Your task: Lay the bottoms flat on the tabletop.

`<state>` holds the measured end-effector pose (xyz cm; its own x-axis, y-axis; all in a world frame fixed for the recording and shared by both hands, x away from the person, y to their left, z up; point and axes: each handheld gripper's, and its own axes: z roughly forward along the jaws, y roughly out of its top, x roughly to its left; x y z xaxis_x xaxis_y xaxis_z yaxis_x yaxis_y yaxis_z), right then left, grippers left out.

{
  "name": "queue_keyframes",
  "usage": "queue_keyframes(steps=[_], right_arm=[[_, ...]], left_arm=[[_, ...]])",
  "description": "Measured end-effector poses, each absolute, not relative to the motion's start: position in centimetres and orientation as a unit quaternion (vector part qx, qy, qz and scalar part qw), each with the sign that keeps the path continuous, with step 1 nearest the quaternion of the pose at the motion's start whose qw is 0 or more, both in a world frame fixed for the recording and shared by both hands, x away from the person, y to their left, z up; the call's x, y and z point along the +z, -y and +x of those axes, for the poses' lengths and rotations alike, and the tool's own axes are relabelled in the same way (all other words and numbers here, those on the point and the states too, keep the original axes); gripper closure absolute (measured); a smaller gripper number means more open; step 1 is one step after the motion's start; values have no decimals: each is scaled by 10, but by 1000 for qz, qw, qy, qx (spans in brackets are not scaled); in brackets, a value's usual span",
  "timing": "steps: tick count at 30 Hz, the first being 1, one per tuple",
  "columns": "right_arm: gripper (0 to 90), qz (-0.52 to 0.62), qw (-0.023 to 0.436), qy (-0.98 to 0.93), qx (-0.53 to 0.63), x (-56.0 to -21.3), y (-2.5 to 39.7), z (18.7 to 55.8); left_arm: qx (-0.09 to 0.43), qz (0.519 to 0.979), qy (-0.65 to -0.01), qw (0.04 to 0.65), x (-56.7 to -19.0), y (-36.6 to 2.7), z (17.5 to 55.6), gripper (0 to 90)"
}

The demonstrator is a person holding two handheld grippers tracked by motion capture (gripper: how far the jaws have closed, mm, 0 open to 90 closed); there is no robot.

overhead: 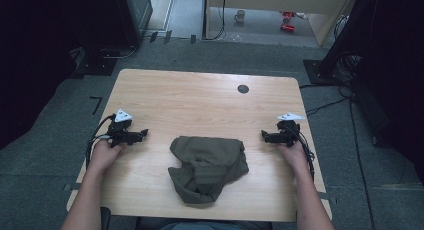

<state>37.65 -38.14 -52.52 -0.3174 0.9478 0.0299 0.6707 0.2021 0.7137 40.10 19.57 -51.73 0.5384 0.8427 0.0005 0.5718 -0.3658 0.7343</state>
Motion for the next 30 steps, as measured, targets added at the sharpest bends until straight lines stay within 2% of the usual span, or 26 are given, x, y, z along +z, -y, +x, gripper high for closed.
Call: queue_keyframes(steps=[19,30], right_arm=[[16,544,215,-744,322,-525,381,376],[16,544,215,-744,322,-525,381,376]], left_arm=[[192,805,-438,351,-517,-195,402,172],[193,805,-441,347,-517,-194,403,136]])
